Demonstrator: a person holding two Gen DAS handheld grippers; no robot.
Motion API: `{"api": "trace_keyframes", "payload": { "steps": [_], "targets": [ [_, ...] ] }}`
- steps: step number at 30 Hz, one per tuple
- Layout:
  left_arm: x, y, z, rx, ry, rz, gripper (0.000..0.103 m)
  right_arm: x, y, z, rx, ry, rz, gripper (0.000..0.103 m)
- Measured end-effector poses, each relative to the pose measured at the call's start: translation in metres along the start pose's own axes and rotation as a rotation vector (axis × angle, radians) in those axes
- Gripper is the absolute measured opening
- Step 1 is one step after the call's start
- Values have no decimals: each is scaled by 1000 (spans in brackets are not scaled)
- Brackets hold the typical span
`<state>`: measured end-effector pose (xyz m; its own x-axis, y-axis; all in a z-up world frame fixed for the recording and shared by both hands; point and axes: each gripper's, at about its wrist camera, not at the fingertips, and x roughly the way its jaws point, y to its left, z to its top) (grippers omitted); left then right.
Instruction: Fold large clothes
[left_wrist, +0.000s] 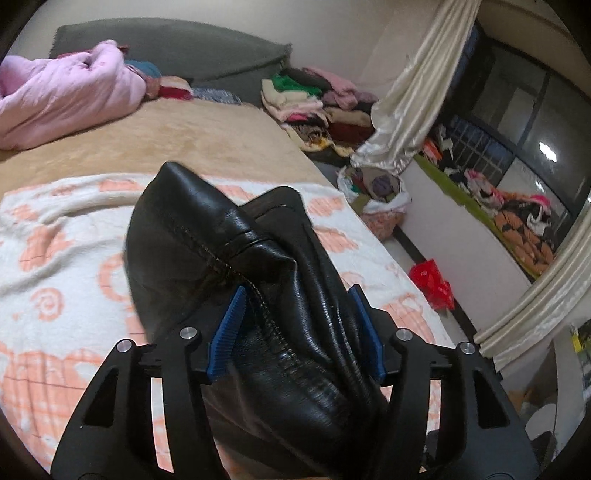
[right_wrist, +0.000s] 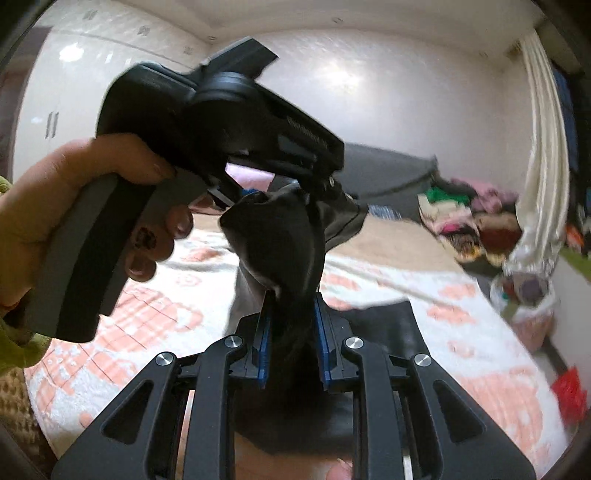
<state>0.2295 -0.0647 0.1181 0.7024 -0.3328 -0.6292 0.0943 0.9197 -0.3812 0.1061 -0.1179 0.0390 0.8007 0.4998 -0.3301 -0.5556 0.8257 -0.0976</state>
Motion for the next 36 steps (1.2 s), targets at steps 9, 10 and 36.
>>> {"api": "trace_keyframes", "payload": {
  "steps": [9, 10, 36],
  "targets": [
    [27, 4, -19, -38, 54, -60, 65, 7, -73, -55, 426, 234, 58, 16],
    [26, 13, -25, -49, 52, -41, 65, 8, -78, -62, 471, 258, 76, 16],
    [28, 97, -84, -206, 135, -20, 75, 76, -160, 43, 485, 178, 159, 25]
  ]
}}
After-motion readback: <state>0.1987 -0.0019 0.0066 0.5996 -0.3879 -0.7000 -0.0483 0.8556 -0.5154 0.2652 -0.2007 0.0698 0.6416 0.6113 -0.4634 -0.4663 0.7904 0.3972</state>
